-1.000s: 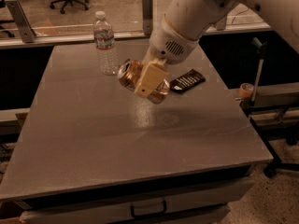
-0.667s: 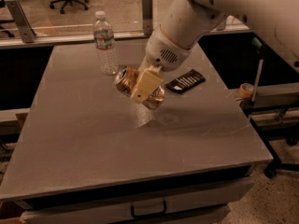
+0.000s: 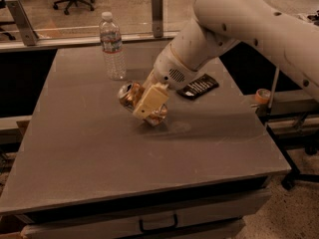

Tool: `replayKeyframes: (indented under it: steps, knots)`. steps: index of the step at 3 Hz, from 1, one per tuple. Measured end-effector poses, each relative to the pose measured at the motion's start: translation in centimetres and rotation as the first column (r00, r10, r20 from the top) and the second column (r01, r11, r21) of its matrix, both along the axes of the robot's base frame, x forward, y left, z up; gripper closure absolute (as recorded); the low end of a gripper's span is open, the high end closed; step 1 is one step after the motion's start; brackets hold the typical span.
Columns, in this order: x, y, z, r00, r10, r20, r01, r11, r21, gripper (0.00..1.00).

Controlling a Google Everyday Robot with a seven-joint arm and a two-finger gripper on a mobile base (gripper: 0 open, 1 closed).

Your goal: Knock orange can over

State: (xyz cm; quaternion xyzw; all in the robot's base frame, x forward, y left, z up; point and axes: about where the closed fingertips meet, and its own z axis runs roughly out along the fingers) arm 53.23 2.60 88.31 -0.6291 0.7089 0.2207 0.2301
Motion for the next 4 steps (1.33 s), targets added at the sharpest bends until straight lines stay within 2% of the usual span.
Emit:
replayKeyframes:
  steps: [1,3,4]
  knots:
    - [0.0,0.5,-0.8,0.9999,0.003,-0.011,-0.002,0.999,0.037,0.0]
    - [-0.5,0.2,-0.2,0.9999,-0.002,-0.011,0.004,0.995,0.101,0.0]
    - [-0.7,-3.1,3.2,0.9995,0.005,0.031,-0.011,0.981,0.196,0.0]
